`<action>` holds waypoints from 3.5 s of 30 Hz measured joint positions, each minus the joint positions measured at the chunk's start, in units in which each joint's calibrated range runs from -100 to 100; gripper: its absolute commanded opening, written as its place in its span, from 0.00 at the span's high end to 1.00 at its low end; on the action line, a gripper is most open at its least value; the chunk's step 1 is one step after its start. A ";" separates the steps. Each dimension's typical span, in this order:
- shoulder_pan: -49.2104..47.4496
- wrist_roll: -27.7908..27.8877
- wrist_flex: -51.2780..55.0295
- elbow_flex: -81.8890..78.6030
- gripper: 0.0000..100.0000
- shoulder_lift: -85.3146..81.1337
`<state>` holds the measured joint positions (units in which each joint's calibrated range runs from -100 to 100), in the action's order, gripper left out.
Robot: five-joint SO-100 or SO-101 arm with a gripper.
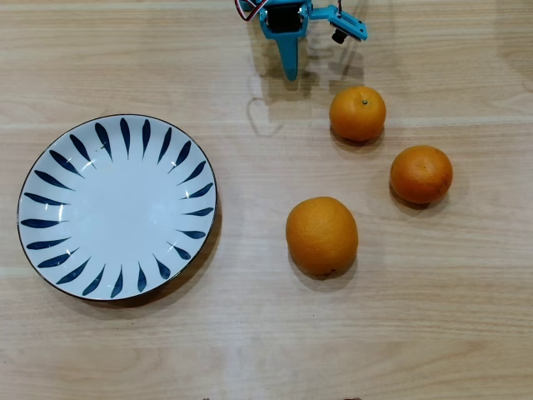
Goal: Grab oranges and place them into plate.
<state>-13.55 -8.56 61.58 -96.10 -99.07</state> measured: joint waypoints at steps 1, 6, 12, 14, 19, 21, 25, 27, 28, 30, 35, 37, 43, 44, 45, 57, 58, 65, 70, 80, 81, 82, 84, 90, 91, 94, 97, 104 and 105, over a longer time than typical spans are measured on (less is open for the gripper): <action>0.00 0.00 0.00 0.00 0.98 0.00; 0.00 0.00 0.00 0.00 0.98 0.00; 0.00 0.00 0.00 0.00 0.98 0.00; 0.00 0.00 0.00 0.00 0.98 0.00; 0.00 0.00 0.00 0.00 0.98 0.00; 0.00 0.00 0.00 0.00 0.98 0.00; 0.00 0.00 0.00 0.00 0.98 0.00; 0.00 0.00 0.00 0.00 0.98 0.00; 0.00 0.00 0.00 0.00 0.98 0.00; 0.00 0.00 0.00 0.00 0.98 0.00; 0.00 0.00 0.00 0.00 0.98 0.00; 0.00 0.00 0.00 0.00 0.98 0.00; 0.00 0.00 0.00 0.00 0.98 0.00; 0.00 0.00 0.00 0.00 0.98 0.00; 0.00 0.00 0.00 0.00 0.98 0.00; 0.00 0.00 0.00 0.00 0.98 0.00; 0.00 0.00 0.00 0.00 0.98 0.00; 0.42 0.00 0.00 0.00 0.98 0.00; 1.01 0.00 0.00 0.00 0.98 0.00; 1.10 0.00 0.86 18.06 0.98 11.51; 1.10 0.00 1.89 22.13 0.98 14.98; 1.10 0.00 3.27 26.65 0.98 18.45; 1.10 0.00 6.89 36.12 0.98 25.56; 0.68 0.00 17.66 63.48 0.98 44.18; -0.08 0.00 18.69 67.20 0.98 46.89; -2.70 0.00 20.76 76.32 0.98 54.42; -3.63 0.00 21.88 82.60 0.98 61.70; -8.10 0.00 21.96 90.22 0.98 77.11; -9.03 0.00 21.96 90.57 0.98 78.88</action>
<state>-22.58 -8.56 83.55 -5.53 -20.19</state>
